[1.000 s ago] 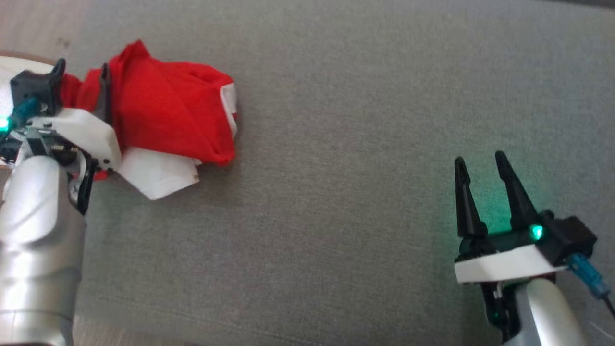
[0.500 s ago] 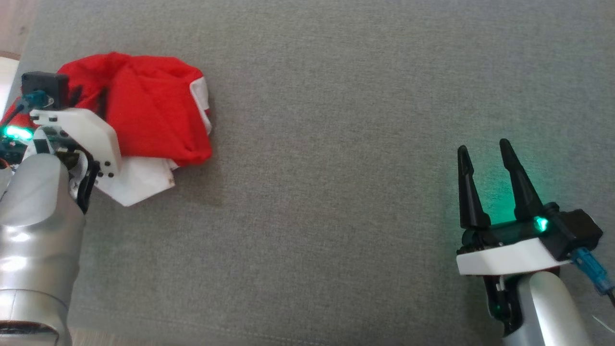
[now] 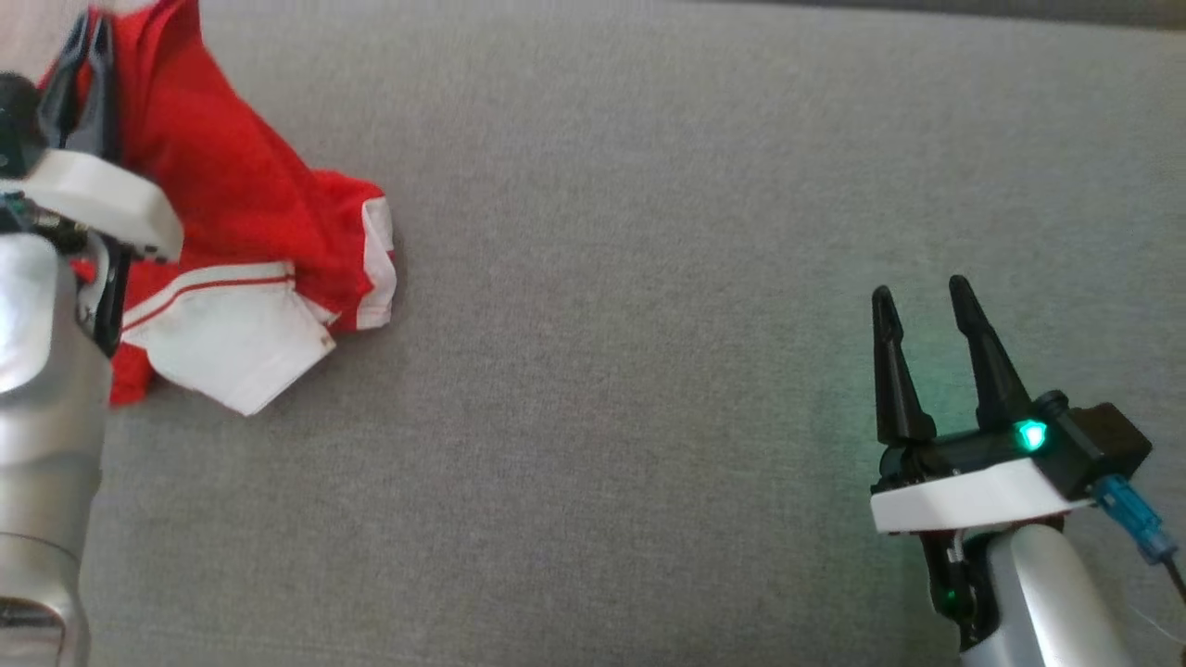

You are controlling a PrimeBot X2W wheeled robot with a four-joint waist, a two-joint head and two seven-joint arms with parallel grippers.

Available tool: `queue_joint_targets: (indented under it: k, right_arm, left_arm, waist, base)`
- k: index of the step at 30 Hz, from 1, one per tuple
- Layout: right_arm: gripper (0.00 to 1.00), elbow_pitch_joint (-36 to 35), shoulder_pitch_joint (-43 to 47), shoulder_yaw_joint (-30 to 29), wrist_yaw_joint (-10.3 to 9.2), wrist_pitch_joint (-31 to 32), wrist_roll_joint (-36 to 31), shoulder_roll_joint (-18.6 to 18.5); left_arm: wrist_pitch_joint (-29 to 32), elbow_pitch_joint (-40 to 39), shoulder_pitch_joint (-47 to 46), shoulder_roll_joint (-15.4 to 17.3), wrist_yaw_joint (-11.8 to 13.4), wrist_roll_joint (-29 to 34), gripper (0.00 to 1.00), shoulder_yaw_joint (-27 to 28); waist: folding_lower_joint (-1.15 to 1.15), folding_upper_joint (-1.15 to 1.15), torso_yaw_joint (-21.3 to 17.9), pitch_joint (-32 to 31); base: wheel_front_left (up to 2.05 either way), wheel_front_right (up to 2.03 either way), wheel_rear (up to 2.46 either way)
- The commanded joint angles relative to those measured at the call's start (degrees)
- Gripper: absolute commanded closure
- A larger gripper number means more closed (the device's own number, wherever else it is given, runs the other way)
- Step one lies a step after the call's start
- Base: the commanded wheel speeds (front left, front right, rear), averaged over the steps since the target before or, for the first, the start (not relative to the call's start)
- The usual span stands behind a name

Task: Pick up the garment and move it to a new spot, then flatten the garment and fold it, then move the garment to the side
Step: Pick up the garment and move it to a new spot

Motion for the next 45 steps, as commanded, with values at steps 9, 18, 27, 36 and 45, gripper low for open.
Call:
queue_joint_targets:
  k: [9,18,27,36,45]
  right_arm:
    - [0.0,-0.63,1.76,3.01,-0.04,-0.52,2.22,-0.29]
    - [0.0,-0.6,2.07,4.8,-0.04,-0.52,3.76,-0.28]
    - [0.0,-1.51,0.34,7.31,-0.04,-0.52,5.49,-0.28]
    - [0.0,-3.17,-3.56,10.02,-0.04,-0.52,8.22,-0.28]
    - [0.0,-3.38,-4.83,10.33,-0.04,-0.52,9.62,-0.28]
  left_arm:
    - [-2.81,-23.54,1.15,1.49,0.19,0.71,1.0,1.42]
    - [-1.32,-32.81,4.7,-4.04,0.16,-3.18,1.0,-0.67]
    - [2.52,-33.54,2.83,-9.29,2.39,-2.68,1.0,-4.47]
    - [2.34,-27.36,-3.27,-13.21,4.54,0.27,1.0,-7.81]
    - [-0.41,-17.15,-4.39,-18.2,4.08,-0.44,0.0,-15.87]
  waist:
    - [0.01,0.0,-2.42,-6.74]
    - [0.01,0.0,-6.49,-7.97]
    - [0.01,0.0,-13.83,-6.73]
    - [0.01,0.0,-22.27,-2.05]
    - [0.01,0.0,-26.2,-0.14]
  base:
    - [0.0,0.0,0.0]
    - [0.0,0.0,0.0]
    - [0.0,0.0,0.0]
    - [0.0,0.0,0.0]
    - [0.0,0.0,0.0]
